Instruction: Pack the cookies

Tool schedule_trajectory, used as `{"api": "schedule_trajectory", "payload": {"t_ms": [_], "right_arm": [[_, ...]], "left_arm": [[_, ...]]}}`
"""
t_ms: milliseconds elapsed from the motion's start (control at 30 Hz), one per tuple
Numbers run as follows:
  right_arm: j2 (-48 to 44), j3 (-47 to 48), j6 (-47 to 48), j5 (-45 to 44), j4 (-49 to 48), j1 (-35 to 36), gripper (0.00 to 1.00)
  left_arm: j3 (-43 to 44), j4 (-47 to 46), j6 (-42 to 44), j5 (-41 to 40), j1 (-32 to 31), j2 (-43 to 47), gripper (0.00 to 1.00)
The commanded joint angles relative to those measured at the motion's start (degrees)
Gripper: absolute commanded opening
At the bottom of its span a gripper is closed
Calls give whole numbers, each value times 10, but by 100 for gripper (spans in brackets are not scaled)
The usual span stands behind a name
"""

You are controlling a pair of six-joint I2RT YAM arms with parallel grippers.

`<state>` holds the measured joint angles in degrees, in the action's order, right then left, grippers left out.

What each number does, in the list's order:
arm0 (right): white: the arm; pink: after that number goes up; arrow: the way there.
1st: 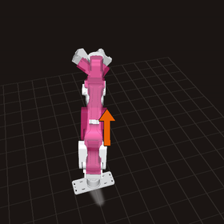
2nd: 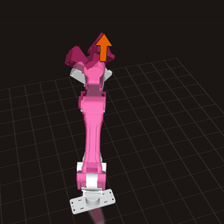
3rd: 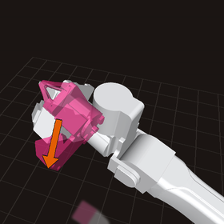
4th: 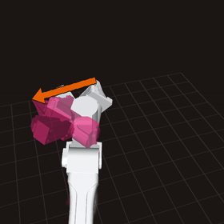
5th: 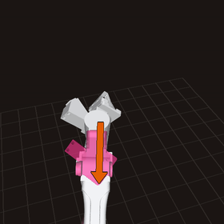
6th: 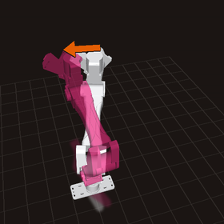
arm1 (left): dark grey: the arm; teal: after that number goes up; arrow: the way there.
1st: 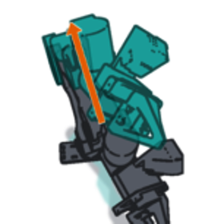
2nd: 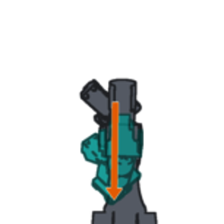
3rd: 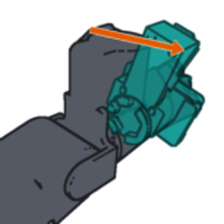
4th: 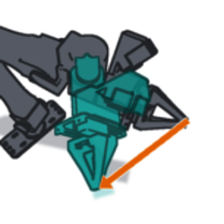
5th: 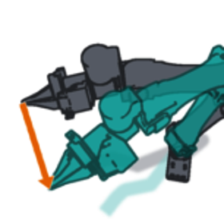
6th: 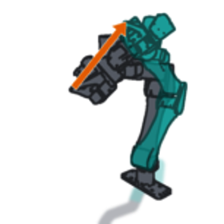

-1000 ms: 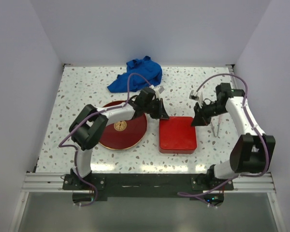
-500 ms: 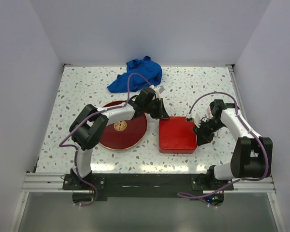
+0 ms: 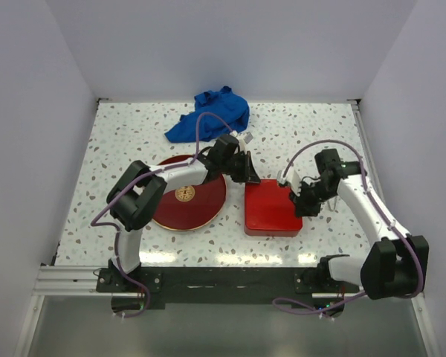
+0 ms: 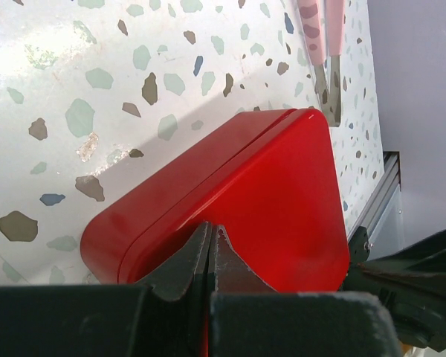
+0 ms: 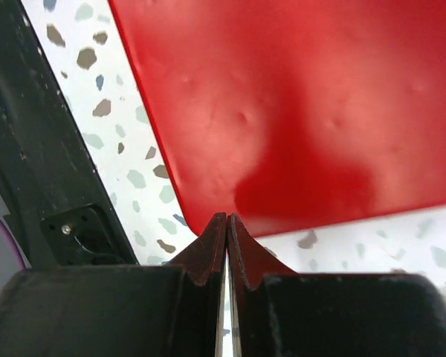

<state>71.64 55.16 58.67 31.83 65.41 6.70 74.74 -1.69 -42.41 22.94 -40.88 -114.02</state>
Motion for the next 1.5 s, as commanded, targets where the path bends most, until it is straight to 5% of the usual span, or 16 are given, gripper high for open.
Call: {"api": "schedule_trajectory", "payload": {"t_ms": [0,167,300,433,700,1100,1467], "right_arm": [[24,-72,-75,-69,-87,36,2],[81,-102,-83,-146,-138,37,2],[43,-60,-74,-69,-93,37,2],[30,48,-149,-31,-99,28,1],[132,153,-297,-152,-237,18,0],[180,3,-273,-229,-323,24,0],[119,124,-284,-93,-230,-5,7]], "left_arm": [[-29,79,30,-47,6,-35,0],[-33,78,28,-47,6,-35,0],[-33,75,28,-47,7,-34,0],[-35,76,30,-47,7,-32,0],[-35,74,33,-47,6,-31,0],[-37,71,31,-45,6,-34,0],[-27,42,38,-57,17,25,1]]}}
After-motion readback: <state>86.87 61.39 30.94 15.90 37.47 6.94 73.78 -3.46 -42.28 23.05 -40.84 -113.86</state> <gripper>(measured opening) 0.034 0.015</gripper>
